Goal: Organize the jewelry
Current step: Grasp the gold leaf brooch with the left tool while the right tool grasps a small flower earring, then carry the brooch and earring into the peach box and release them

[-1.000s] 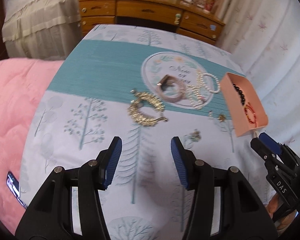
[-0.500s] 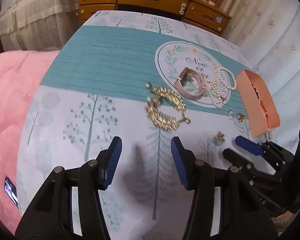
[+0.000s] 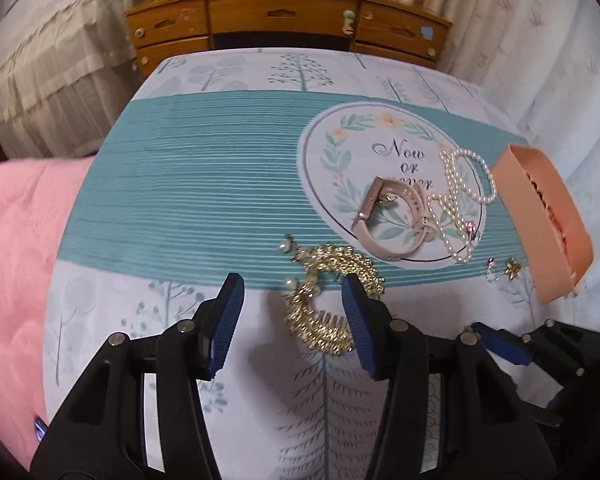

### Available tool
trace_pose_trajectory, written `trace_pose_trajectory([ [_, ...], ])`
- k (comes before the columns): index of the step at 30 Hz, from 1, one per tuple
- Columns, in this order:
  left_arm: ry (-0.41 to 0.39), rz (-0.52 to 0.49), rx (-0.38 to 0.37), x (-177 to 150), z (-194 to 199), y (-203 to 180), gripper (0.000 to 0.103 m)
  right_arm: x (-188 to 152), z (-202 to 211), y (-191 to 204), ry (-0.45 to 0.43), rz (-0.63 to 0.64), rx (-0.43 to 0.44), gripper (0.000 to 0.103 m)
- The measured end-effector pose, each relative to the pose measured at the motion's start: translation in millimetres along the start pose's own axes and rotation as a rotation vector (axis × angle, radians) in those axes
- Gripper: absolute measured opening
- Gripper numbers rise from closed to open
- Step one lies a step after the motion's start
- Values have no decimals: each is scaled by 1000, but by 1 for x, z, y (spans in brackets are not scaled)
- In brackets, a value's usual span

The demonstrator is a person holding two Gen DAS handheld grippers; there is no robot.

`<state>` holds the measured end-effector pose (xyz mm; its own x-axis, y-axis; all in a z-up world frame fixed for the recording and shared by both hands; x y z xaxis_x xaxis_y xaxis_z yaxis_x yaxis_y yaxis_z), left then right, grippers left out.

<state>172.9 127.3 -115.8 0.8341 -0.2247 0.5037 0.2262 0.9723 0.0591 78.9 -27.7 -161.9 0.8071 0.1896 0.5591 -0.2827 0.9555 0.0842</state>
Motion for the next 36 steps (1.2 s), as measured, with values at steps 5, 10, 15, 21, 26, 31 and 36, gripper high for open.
trace_pose_trajectory([
  [5, 17, -49, -14, -1, -14, -10, 31, -4, 6, -4, -10, -14, 3, 18],
  [10, 25, -55, -12, -2, -22, -9, 23, -6, 9, -8, -11, -34, 12, 18],
  [15, 35, -74, -6, -2, -28, -8, 17, -8, 10, -9, -17, -38, 17, 18],
  [21, 40, -82, -4, -2, -31, -9, 13, -9, 11, -10, -20, -41, 18, 18],
  [26, 43, -55, -9, -3, -29, -9, 10, -8, 14, -12, -28, -52, 20, 18],
  [31, 28, -36, -16, -6, -17, -12, 10, -7, 25, -12, -57, -60, 20, 18],
  [36, -10, -36, -18, -7, 8, -19, 10, -4, 45, -13, -98, -79, 29, 18],
])
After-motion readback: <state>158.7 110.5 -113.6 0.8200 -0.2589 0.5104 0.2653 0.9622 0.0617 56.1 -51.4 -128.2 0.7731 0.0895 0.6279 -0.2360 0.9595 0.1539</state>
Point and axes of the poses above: each gripper's, at about its wrist camera, not at the fingertips, and z roughly against the way its jaws point, y to its left, x to its top, the point moved 8 cm from there along -z, roughly the way its jaws point, and after that the axes turned 13 degrees about -z, right-handed, at the moved point
